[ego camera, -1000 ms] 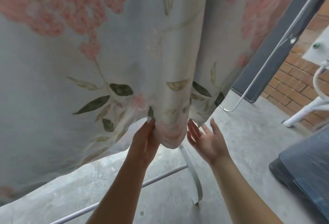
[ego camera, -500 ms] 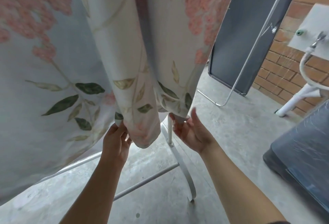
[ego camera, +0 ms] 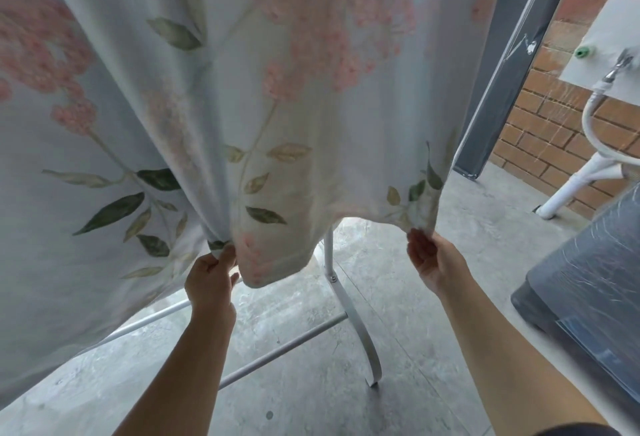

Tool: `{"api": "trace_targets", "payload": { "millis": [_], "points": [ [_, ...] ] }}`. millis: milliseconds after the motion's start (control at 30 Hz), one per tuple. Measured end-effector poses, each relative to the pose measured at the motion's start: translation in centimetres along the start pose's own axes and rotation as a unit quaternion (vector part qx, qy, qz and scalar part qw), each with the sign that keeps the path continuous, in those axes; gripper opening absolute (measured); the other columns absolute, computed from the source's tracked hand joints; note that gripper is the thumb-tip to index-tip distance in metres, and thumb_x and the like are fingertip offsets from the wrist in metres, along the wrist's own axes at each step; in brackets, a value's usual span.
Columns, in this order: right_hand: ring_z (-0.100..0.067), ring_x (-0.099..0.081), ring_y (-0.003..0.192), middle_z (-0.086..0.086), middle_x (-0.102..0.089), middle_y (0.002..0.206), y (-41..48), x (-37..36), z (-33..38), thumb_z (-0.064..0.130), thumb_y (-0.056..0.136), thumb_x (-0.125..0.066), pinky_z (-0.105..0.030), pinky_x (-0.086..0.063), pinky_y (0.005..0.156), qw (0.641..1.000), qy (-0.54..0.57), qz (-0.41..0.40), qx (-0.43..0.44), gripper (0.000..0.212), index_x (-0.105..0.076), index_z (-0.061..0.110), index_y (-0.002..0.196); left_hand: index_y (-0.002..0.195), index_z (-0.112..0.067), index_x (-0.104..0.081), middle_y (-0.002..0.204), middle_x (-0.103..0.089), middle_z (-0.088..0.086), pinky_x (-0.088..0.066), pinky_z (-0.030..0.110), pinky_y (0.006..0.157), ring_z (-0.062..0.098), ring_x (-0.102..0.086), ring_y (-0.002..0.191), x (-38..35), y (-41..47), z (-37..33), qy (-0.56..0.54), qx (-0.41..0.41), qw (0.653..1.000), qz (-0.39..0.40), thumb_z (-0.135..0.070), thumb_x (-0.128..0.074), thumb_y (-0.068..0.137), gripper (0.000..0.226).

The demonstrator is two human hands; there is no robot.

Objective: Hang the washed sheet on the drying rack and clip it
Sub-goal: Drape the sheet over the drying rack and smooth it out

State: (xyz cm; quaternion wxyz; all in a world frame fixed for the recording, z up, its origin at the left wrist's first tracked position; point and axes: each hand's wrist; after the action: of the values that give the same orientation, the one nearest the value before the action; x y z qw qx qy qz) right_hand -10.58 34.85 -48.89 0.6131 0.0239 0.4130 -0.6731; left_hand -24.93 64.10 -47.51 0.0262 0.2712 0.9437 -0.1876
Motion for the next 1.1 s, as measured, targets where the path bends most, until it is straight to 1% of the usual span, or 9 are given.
{"api": "trace_targets", "payload": {
  "millis": [100, 200, 367, 467, 633, 733, 867, 967, 1100],
  "points": [
    [-0.018, -0.068, 0.104, -0.007, -0.071, 0.110, -0.1, 1.3, 0.4, 0.009, 0.084, -0.045, -0.035, -0.054, 0.091, 0.994, 0.044, 0.096, 0.006, 0.041, -0.057, 0.005, 0.124, 0.090, -0.011, -0.061, 0.084, -0.065, -0.001, -0.047, 0.028, 0.072, 0.016, -0.062, 0.083, 0.4, 0.2, 0.7, 0.033, 0.004, 0.999, -0.026, -0.013, -0.071, 0.083, 0.013],
    [-0.019, -0.061, 0.115, -0.005, -0.066, 0.121, -0.1, 1.9, 0.5, 0.008, 0.093, -0.050, -0.041, -0.049, 0.099, 0.993, -0.041, 0.102, 0.047, 0.030, -0.058, 0.007, 0.122, 0.092, -0.007, -0.061, 0.080, -0.064, 0.000, -0.047, 0.027, 0.068, 0.015, -0.061, 0.077, 0.6, 0.6, 0.5, 0.064, -0.001, 0.997, -0.040, -0.013, -0.072, 0.082, 0.015],
    [-0.020, -0.069, 0.091, -0.005, -0.073, 0.089, 1.0, 2.5, 1.1, 0.012, 0.094, -0.055, -0.036, -0.048, 0.088, 0.970, -0.203, -0.092, 0.100, 0.010, -0.061, 0.004, 0.096, 0.094, -0.004, -0.060, 0.073, -0.061, 0.002, -0.050, 0.025, 0.064, 0.013, -0.059, 0.066, 1.9, 1.4, 0.3, 0.099, -0.008, 0.992, -0.083, -0.009, -0.071, 0.082, 0.017],
    [-0.017, -0.069, 0.078, -0.003, -0.072, 0.074, 1.5, 2.4, 1.4, 0.007, 0.092, -0.053, -0.028, -0.048, 0.072, 0.958, -0.246, -0.128, 0.078, 0.008, -0.060, 0.003, 0.092, 0.089, -0.004, -0.062, 0.071, -0.061, 0.003, -0.050, 0.025, 0.064, 0.013, -0.058, 0.065, 2.7, 1.6, 0.8, 0.116, 0.006, 0.989, -0.095, -0.011, -0.071, 0.083, 0.013],
    [-0.019, -0.068, 0.072, -0.008, -0.071, 0.078, 1.3, 2.9, -0.4, 0.012, 0.093, -0.056, -0.028, -0.046, 0.064, 0.933, -0.320, -0.155, 0.051, 0.012, -0.059, 0.003, 0.086, 0.067, -0.010, -0.058, 0.064, -0.057, 0.007, -0.045, 0.028, 0.058, 0.016, -0.050, 0.056, 3.3, 1.8, 1.3, 0.143, 0.031, 0.983, -0.112, -0.010, -0.071, 0.082, 0.020],
    [-0.019, -0.068, 0.073, -0.007, -0.070, 0.073, 0.4, 3.0, -1.8, 0.018, 0.093, -0.058, -0.030, -0.048, 0.065, 0.926, -0.333, -0.172, 0.052, 0.021, -0.055, 0.006, 0.077, 0.081, -0.003, -0.062, 0.068, -0.060, 0.008, -0.046, 0.030, 0.058, 0.018, -0.054, 0.059, 4.2, 1.8, 1.7, 0.144, 0.063, 0.979, -0.130, -0.013, -0.070, 0.083, 0.013],
    [-0.018, -0.070, 0.074, -0.006, -0.072, 0.083, -0.9, 1.7, -2.5, 0.028, 0.094, -0.057, -0.029, -0.048, 0.063, 0.934, -0.331, -0.115, 0.066, 0.025, -0.057, 0.003, 0.099, 0.095, -0.009, -0.058, 0.096, -0.064, 0.009, -0.050, 0.033, 0.065, 0.027, -0.062, 0.087, 4.5, 1.1, 0.8, 0.098, 0.150, 0.983, -0.033, -0.027, -0.058, 0.094, 0.018],
    [-0.022, -0.072, 0.072, -0.006, -0.073, 0.087, -3.2, -0.9, -1.4, 0.022, 0.091, -0.058, -0.032, -0.049, 0.067, 0.924, -0.371, -0.050, 0.085, 0.032, -0.049, 0.010, 0.119, 0.111, -0.010, -0.054, 0.102, -0.064, 0.013, -0.050, 0.036, 0.067, 0.030, -0.064, 0.085, 4.3, 0.0, -1.7, 0.145, 0.247, 0.955, 0.075, -0.042, -0.044, 0.098, 0.036],
    [-0.025, -0.072, 0.073, -0.004, -0.074, 0.087, -8.2, -6.3, 2.3, 0.008, 0.087, -0.058, -0.037, -0.056, 0.071, 0.911, -0.389, 0.000, 0.136, 0.049, -0.043, 0.019, 0.133, 0.104, -0.003, -0.059, 0.098, -0.068, 0.014, -0.050, 0.036, 0.069, 0.030, -0.066, 0.084, 2.7, -3.0, -8.0, 0.227, 0.248, 0.928, 0.162, -0.045, -0.041, 0.098, 0.046]
  ]
}}
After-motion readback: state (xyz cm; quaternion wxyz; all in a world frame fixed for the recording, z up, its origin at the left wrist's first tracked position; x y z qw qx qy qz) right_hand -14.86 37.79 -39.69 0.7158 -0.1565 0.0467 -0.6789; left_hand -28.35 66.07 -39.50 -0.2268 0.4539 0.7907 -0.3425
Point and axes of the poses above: each hand's wrist, its own y-axis towards the middle knuckle, its own x-axis out of the back of the hand, z = x × y
